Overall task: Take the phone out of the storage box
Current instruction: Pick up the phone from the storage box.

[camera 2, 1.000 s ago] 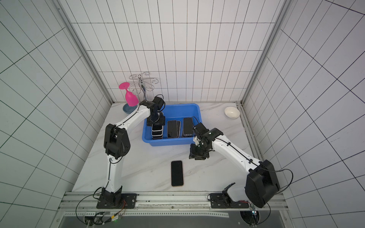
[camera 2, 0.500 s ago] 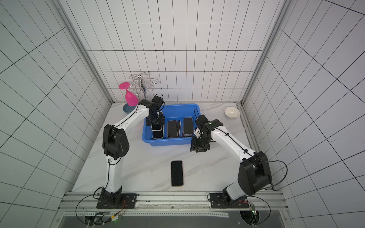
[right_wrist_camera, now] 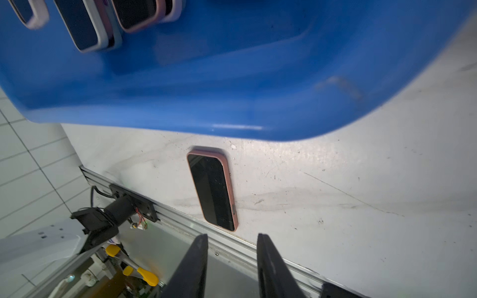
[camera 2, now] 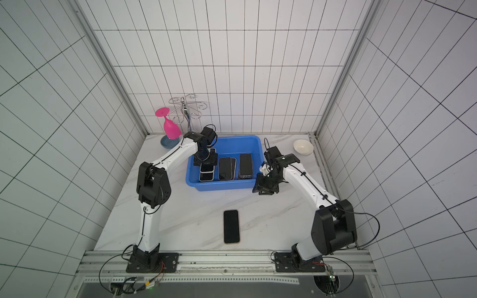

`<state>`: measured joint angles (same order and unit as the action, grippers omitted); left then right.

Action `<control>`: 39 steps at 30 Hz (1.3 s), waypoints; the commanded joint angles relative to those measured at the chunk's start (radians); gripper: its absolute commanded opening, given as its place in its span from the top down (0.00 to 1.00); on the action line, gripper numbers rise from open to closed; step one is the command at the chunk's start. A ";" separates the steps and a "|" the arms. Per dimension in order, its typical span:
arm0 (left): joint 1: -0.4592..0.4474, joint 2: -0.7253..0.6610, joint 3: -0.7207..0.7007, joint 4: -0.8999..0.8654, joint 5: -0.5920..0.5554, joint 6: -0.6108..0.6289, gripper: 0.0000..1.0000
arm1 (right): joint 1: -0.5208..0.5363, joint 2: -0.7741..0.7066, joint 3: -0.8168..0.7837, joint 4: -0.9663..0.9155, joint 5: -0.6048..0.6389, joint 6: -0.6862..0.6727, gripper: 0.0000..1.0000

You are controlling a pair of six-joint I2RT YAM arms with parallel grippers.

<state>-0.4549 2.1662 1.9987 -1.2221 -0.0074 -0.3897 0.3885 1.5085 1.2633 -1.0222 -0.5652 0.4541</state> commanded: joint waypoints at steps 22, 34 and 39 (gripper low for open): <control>-0.154 -0.264 -0.111 0.058 0.290 0.055 0.35 | 0.077 0.487 0.639 -0.003 -0.378 -0.028 0.44; -0.170 -0.255 -0.086 0.056 0.361 0.062 0.36 | 0.125 0.547 0.667 -0.091 -0.366 -0.093 0.62; -0.175 -0.258 -0.087 0.056 0.409 0.062 0.36 | 0.128 0.544 0.672 -0.101 -0.368 -0.112 0.82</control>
<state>-0.6228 1.9152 1.8744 -1.2156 0.3405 -0.3412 0.5095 2.0422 1.9095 -1.0782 -0.9405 0.3767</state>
